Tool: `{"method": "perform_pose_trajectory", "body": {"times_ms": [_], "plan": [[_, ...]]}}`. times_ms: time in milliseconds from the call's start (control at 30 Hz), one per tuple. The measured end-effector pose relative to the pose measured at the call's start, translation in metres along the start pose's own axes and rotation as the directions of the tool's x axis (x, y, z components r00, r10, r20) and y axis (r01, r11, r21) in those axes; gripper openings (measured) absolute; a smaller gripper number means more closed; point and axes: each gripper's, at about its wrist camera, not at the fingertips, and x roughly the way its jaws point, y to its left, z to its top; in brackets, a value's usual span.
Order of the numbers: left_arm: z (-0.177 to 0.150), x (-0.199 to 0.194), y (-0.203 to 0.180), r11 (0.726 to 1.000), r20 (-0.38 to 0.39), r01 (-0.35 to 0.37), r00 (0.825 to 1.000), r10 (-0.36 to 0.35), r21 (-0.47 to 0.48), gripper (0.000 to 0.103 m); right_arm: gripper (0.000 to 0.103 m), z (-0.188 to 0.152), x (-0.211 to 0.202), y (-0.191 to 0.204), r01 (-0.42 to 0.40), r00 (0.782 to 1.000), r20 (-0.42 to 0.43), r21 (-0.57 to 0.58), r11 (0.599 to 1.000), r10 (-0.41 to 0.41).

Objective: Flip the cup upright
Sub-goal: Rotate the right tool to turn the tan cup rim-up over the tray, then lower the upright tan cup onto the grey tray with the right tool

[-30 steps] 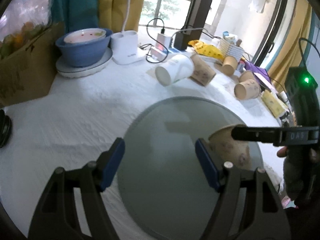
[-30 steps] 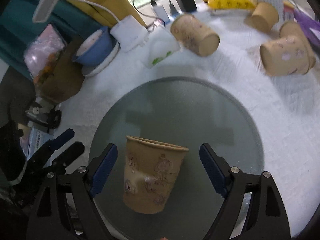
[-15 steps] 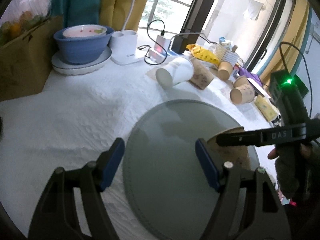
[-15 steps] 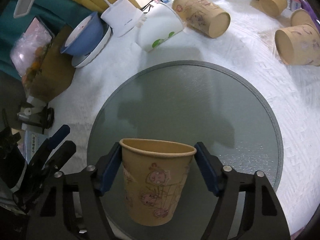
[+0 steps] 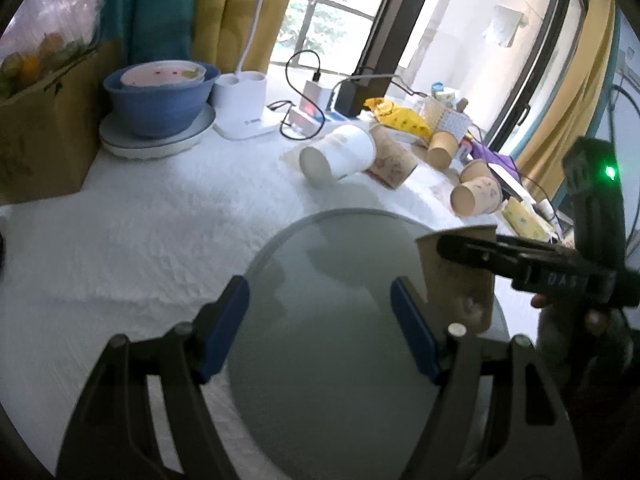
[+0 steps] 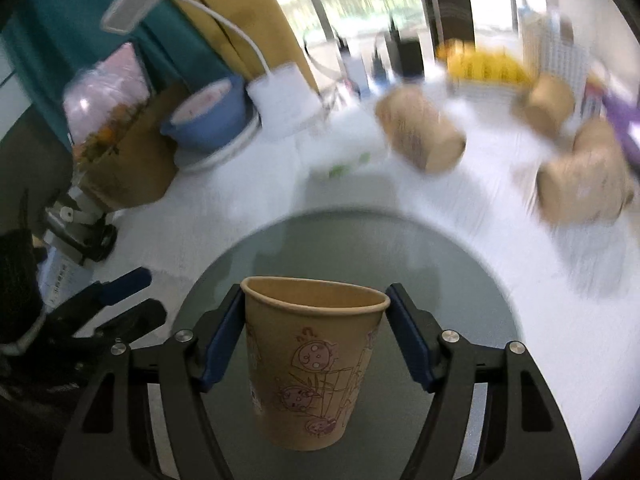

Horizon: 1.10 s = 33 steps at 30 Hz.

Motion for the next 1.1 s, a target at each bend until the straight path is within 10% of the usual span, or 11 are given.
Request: {"method": "perform_pose_trajectory", "body": {"times_ms": [467, 1100], "plan": [[0.007, 0.019, -0.024, 0.999, 0.002, -0.048, 0.999, 0.048, -0.024, 0.074, 0.073, -0.023, -0.006, -0.002, 0.119, 0.975, 0.212, -0.264, 0.957, -0.062], [0.005, 0.029, -0.052, 0.999, -0.003, -0.052, 0.999, 0.052, -0.007, 0.074, 0.073, -0.053, -0.039, -0.01, 0.113, 0.946, 0.324, -0.287, 0.951, -0.015]]}}
